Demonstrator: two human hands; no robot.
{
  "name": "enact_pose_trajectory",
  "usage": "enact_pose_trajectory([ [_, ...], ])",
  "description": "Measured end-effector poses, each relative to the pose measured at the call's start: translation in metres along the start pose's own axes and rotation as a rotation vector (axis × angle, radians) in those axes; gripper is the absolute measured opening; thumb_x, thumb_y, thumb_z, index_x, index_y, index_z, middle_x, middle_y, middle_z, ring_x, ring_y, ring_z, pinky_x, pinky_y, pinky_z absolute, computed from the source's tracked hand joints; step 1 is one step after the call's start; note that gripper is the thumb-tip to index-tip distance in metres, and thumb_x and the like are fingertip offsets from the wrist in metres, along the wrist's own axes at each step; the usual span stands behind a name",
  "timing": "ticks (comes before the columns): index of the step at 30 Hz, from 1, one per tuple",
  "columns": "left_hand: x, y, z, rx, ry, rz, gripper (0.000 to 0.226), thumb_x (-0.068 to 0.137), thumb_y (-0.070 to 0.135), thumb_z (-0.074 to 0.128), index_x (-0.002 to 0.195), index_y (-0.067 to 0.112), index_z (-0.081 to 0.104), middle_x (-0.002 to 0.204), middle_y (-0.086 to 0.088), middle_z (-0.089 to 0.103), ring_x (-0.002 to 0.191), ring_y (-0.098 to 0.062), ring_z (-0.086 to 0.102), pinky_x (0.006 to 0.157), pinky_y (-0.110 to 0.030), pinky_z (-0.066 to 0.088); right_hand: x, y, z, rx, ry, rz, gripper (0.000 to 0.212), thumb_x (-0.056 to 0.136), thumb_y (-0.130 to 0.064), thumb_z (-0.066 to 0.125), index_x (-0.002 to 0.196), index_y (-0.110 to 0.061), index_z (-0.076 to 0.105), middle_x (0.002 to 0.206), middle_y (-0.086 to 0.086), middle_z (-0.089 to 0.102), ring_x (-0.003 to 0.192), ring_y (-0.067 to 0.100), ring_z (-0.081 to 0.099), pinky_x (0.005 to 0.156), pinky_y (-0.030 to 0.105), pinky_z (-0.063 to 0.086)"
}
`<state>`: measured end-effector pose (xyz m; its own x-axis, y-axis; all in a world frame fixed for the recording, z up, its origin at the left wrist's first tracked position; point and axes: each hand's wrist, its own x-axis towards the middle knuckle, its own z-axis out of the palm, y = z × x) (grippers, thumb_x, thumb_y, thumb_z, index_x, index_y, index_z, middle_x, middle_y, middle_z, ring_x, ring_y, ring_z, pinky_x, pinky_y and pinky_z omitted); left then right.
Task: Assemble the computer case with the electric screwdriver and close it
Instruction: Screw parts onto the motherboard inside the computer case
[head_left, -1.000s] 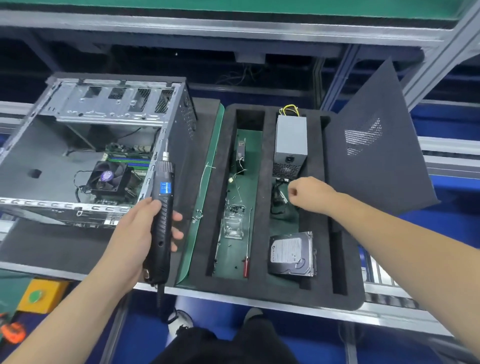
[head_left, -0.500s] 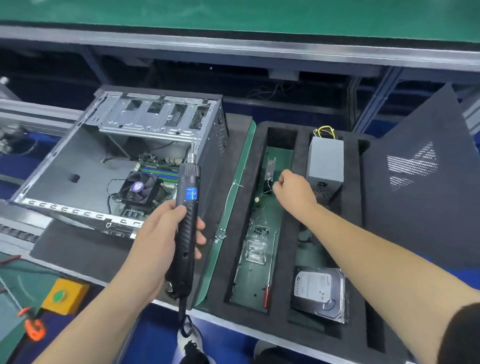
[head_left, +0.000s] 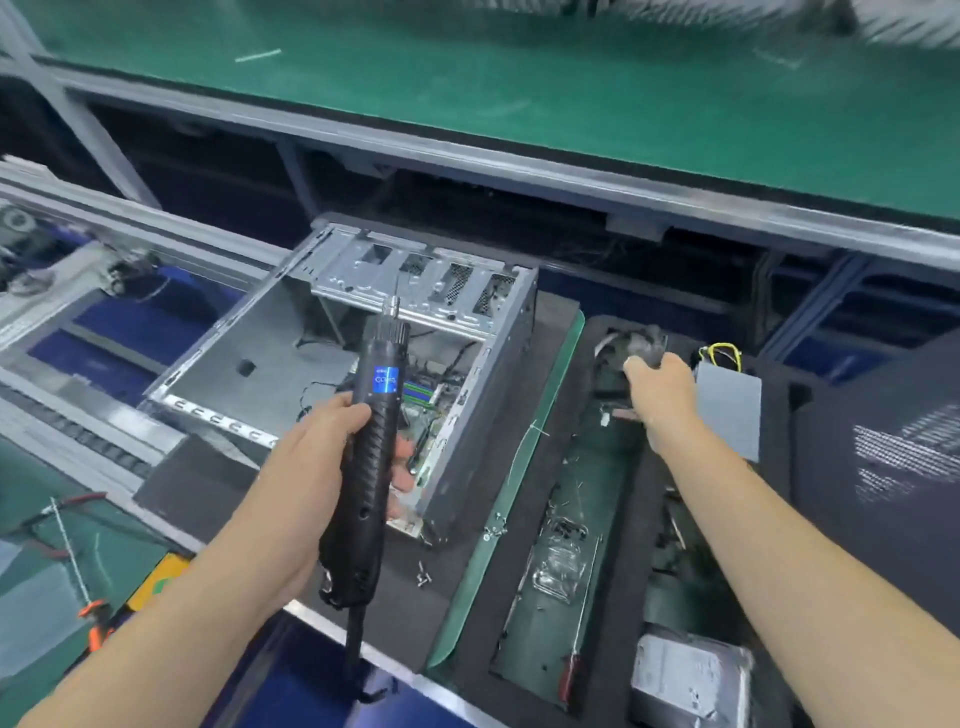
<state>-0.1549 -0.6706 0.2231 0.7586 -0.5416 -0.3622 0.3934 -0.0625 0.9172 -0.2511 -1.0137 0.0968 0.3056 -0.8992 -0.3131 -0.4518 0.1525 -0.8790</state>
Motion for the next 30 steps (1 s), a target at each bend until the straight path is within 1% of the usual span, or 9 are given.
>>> enact_pose_trajectory([
  [5,0.021,0.041,-0.033,0.001,-0.076,0.042,0.058,0.068,0.049,0.075,0.107,0.008,0.065,0.072,-0.011,0.062,0.056,-0.025,0.057,0.051,-0.033,0.052,-0.064,-0.082,0.002,-0.100,-0.360,-0.239,0.023,0.094,-0.036,0.068,0.107,-0.020,0.058,0.099,0.002,0.054,0.083,0.022,0.057,0.062,0.040,0.061],
  [8,0.041,0.071,-0.062,0.079,-0.134,0.138,0.039,0.069,0.045,0.081,0.090,0.016,0.067,0.070,-0.010,0.063,0.057,-0.023,0.059,0.052,-0.031,0.052,-0.103,-0.124,0.030,-0.177,-0.541,-0.326,0.042,0.090,-0.042,0.073,0.126,-0.024,0.061,0.120,-0.008,0.062,0.101,0.012,0.064,0.079,0.033,0.054],
  [10,0.059,0.090,-0.083,0.106,-0.174,0.185,0.025,0.068,0.037,0.081,0.081,0.019,0.069,0.073,-0.010,0.067,0.061,-0.023,0.063,0.055,-0.031,0.054,-0.125,-0.145,0.052,-0.168,-0.622,-0.345,0.042,0.090,-0.037,0.076,0.129,-0.028,0.063,0.124,-0.009,0.064,0.109,0.017,0.066,0.084,0.040,0.056],
  [14,0.095,0.121,-0.130,0.247,-0.209,0.185,0.042,0.064,0.029,0.080,0.094,0.001,0.071,0.080,-0.008,0.073,0.071,-0.019,0.067,0.070,-0.034,0.054,-0.166,-0.172,0.094,-0.275,-0.613,-0.349,0.063,0.091,-0.033,0.078,0.145,-0.015,0.053,0.137,0.005,0.056,0.120,0.023,0.061,0.084,0.037,0.057],
  [17,0.115,0.133,-0.159,0.354,-0.256,0.194,0.051,0.060,0.037,0.076,0.098,0.003,0.072,0.079,-0.004,0.072,0.074,-0.017,0.064,0.078,-0.038,0.049,-0.194,-0.181,0.120,-0.312,-0.598,-0.369,0.040,0.091,-0.028,0.079,0.125,-0.018,0.061,0.123,0.003,0.066,0.107,0.027,0.071,0.086,0.041,0.062],
  [22,0.127,0.137,-0.179,0.352,-0.410,0.208,0.040,0.063,0.039,0.075,0.102,0.029,0.079,0.086,0.012,0.077,0.073,0.001,0.070,0.058,-0.010,0.049,-0.234,-0.193,0.150,-0.148,-0.626,-0.311,0.030,0.091,-0.016,0.077,0.116,-0.018,0.061,0.102,0.004,0.079,0.088,0.019,0.077,0.075,0.028,0.057],
  [26,0.136,0.131,-0.180,0.308,-0.420,0.186,0.043,0.063,0.041,0.081,0.100,0.021,0.075,0.092,0.003,0.078,0.085,-0.015,0.075,0.076,-0.032,0.057,-0.246,-0.199,0.166,0.162,-0.635,-0.185,0.021,0.094,-0.016,0.072,0.113,-0.013,0.067,0.108,0.012,0.078,0.097,0.026,0.074,0.083,0.041,0.059],
  [28,0.140,0.128,-0.177,0.263,-0.425,0.181,0.039,0.067,0.038,0.084,0.098,0.017,0.072,0.094,-0.005,0.078,0.086,-0.023,0.076,0.077,-0.043,0.061,-0.248,-0.206,0.174,0.239,-0.591,-0.131,0.013,0.099,-0.014,0.067,0.112,-0.011,0.067,0.096,0.006,0.077,0.089,0.022,0.075,0.073,0.040,0.063],
  [30,0.142,0.125,-0.170,0.226,-0.406,0.150,0.035,0.073,0.031,0.084,0.098,0.011,0.070,0.094,-0.011,0.078,0.079,-0.026,0.075,0.072,-0.045,0.063,-0.248,-0.213,0.179,0.268,-0.544,-0.093,0.010,0.103,-0.019,0.063,0.112,-0.015,0.063,0.092,0.006,0.074,0.088,0.023,0.074,0.080,0.048,0.065],
])
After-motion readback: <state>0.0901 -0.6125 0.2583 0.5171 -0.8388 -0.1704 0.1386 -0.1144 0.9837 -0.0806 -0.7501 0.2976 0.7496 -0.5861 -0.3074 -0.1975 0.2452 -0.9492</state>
